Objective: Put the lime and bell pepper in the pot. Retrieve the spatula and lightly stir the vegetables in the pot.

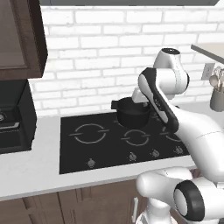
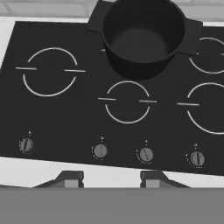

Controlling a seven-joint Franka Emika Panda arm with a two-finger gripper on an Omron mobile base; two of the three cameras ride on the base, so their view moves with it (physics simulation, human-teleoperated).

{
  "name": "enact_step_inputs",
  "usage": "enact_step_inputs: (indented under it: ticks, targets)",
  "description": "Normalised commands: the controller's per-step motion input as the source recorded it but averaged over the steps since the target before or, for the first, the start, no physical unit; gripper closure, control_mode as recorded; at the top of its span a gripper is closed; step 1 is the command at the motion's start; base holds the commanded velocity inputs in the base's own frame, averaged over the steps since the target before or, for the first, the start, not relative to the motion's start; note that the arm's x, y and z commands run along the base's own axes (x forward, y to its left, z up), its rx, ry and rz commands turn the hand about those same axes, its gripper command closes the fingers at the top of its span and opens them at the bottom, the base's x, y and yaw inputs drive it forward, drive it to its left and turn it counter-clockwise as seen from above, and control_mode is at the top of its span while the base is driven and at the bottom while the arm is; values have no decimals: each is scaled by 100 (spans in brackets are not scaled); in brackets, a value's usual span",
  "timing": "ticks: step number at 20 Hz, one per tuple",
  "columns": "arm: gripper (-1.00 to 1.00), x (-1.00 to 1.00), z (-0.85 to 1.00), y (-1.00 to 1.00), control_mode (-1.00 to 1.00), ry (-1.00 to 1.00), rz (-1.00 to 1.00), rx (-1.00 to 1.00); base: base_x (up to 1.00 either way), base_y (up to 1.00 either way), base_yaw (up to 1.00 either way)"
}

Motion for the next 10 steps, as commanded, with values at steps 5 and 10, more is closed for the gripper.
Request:
enact_step_inputs:
  ticks: [5,10]
  targets:
    - [-100,23,-1,-15,-100,0,-5,-3,0,0,0]
    - [-100,71,-23,-65,-100,3,-20,-7,0,0,0]
